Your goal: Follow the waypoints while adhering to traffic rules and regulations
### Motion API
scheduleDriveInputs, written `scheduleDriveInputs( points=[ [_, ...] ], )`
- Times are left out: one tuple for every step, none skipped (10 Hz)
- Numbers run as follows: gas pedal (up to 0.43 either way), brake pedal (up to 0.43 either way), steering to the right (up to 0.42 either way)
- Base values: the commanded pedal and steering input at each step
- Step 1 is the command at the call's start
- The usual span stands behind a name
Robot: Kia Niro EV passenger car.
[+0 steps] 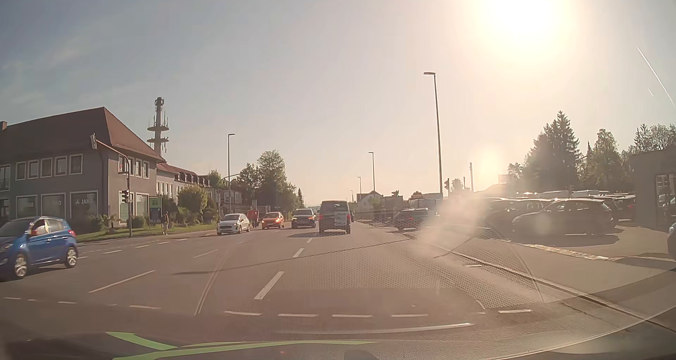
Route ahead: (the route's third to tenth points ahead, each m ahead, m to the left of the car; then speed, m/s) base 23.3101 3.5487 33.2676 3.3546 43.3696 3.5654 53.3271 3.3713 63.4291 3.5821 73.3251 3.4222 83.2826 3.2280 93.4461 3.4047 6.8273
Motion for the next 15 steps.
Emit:
scheduleDriveInputs(
  points=[
    [0.220, 0.000, 0.000],
    [0.220, 0.000, 0.000],
    [0.220, 0.000, 0.000],
    [0.220, 0.000, 0.000],
    [0.220, 0.000, 0.000],
    [0.220, 0.000, 0.000],
    [0.220, 0.000, 0.000],
    [0.220, 0.000, 0.000],
    [0.220, 0.000, 0.000],
    [0.220, 0.000, 0.000],
    [0.220, 0.000, 0.000],
    [0.220, 0.000, 0.000],
    [0.220, 0.000, 0.000],
    [0.220, 0.000, 0.001],
    [0.220, 0.000, 0.001]
  ],
)
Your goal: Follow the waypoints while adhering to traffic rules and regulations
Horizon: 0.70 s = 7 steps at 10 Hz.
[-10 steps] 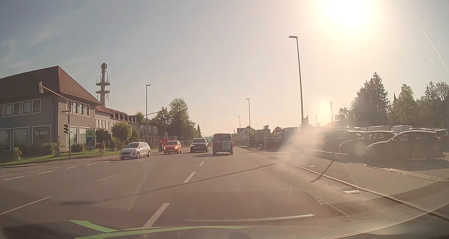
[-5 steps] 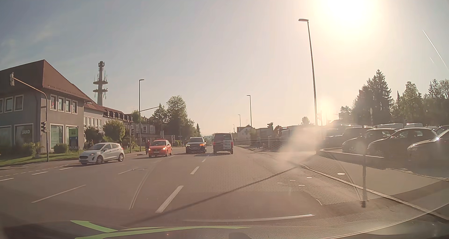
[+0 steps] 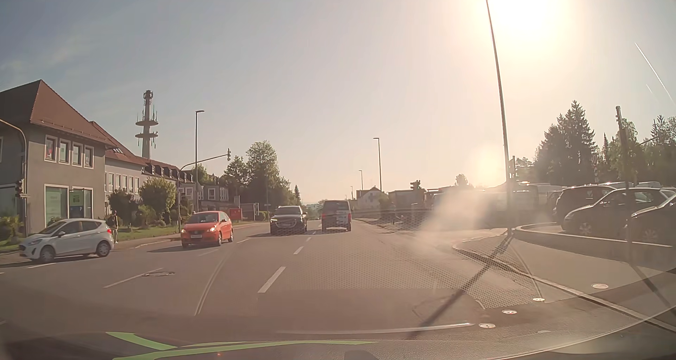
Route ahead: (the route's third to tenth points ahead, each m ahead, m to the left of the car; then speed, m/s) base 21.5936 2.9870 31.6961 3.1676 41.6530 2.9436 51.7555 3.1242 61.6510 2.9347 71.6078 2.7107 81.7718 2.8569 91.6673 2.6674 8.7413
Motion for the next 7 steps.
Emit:
scheduleDriveInputs(
  points=[
    [0.220, 0.000, 0.000],
    [0.220, 0.000, 0.001],
    [0.220, 0.000, 0.001],
    [0.220, 0.000, 0.001],
    [0.220, 0.000, 0.001],
    [0.220, 0.000, 0.001],
    [0.220, 0.000, 0.001]
  ],
)
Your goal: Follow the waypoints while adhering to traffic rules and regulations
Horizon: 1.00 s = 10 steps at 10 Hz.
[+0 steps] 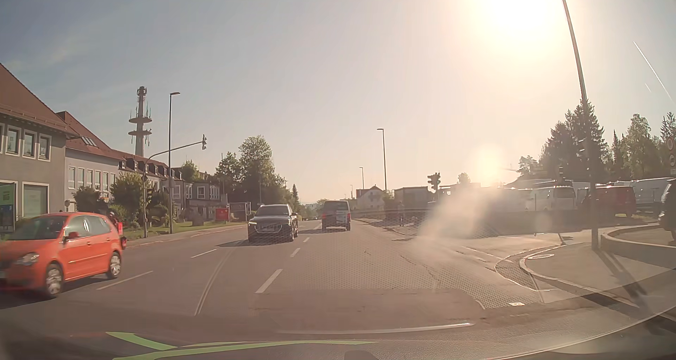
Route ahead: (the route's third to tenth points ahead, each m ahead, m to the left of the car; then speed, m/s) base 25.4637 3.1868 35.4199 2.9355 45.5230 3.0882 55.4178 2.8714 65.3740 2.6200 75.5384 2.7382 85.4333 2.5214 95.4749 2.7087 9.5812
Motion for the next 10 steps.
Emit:
scheduleDriveInputs(
  points=[
    [0.220, 0.000, 0.001],
    [0.220, 0.000, 0.001],
    [0.220, 0.000, 0.001],
    [0.220, 0.000, 0.001],
    [0.220, 0.000, 0.001],
    [0.209, 0.000, 0.001],
    [0.209, 0.000, 0.001],
    [0.209, 0.000, 0.001],
    [0.209, 0.000, 0.001],
    [0.209, 0.000, 0.001]
  ],
)
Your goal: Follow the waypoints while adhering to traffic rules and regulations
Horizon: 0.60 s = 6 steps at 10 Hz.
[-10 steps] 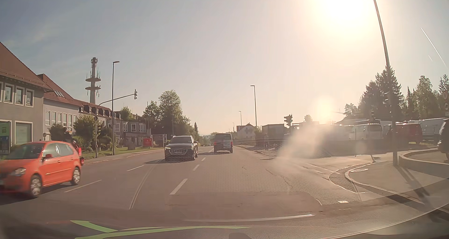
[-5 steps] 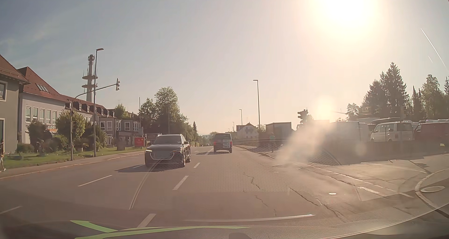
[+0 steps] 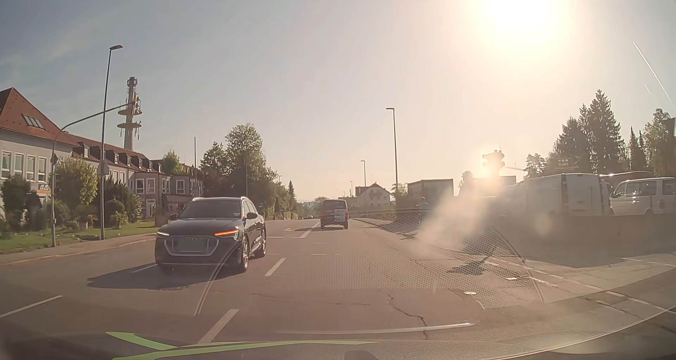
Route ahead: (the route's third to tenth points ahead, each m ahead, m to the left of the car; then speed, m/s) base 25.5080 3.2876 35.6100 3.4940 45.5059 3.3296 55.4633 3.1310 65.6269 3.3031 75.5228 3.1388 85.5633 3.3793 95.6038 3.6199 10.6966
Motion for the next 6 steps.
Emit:
scheduleDriveInputs(
  points=[
    [0.209, 0.000, -0.001],
    [0.209, 0.000, -0.004],
    [0.209, 0.000, -0.006],
    [0.209, 0.000, -0.006],
    [0.209, 0.000, -0.006],
    [0.209, 0.000, -0.006]
  ],
)
